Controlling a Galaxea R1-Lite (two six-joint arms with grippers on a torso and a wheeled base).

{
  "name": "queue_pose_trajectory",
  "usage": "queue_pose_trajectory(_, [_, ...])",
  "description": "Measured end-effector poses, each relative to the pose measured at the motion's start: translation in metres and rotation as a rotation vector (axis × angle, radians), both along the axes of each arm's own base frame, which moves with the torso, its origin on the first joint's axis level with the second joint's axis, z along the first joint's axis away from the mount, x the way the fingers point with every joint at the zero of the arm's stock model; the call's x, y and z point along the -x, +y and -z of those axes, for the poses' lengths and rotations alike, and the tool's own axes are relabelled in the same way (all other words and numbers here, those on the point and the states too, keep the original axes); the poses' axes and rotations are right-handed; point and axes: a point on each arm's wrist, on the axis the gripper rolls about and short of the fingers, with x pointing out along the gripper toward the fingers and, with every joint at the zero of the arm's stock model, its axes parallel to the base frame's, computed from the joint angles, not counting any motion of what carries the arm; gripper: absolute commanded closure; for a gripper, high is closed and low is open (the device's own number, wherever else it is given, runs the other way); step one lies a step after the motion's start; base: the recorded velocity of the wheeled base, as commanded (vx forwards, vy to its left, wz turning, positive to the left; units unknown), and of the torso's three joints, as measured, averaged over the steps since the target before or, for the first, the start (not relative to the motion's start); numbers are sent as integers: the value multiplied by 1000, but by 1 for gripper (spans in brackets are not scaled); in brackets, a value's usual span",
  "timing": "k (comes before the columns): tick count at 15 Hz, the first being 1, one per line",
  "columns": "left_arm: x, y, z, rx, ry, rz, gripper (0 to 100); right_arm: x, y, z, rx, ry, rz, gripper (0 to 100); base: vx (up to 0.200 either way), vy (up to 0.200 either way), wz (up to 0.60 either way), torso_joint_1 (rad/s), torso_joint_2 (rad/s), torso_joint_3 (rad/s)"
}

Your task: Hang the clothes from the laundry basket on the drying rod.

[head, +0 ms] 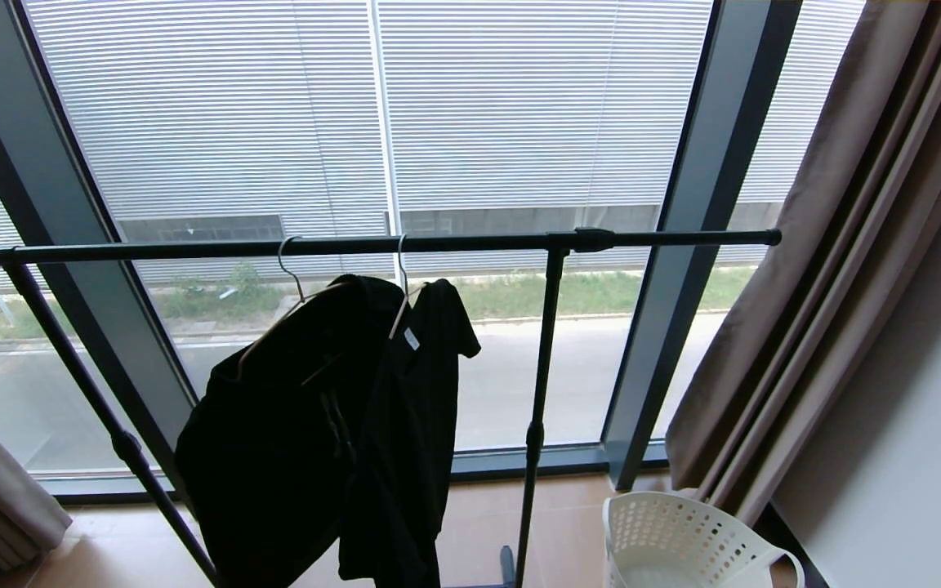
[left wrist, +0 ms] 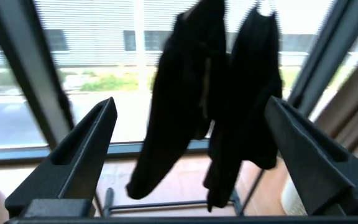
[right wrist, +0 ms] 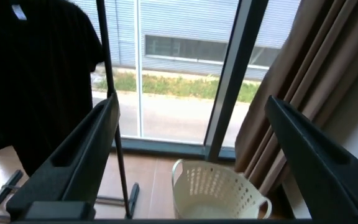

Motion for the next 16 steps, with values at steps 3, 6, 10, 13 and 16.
queue_pose_trajectory(3, [0,1,4,-2,13,-57,0,-3,-4,4,6,-27,169,0,0,0,0,0,0,0])
queue_pose_trajectory(6, [0,1,4,2,13,-57,0,-4,-2,8,-41,1,100,0,0,0,0,0,0,0])
queue_pose_trajectory(10, [0,1,4,2,13,-57,0,-4,-2,9,-47,8,84,0,0,0,0,0,0,0])
queue_pose_trajectory(13, [0,1,4,2,14,-57,0,-4,-2,9,-43,6,84,0,0,0,0,0,0,0])
queue_pose_trajectory(16, [0,1,4,-3,13,-30,0,-4,-2,8,-42,3,84,0,0,0,0,0,0,0])
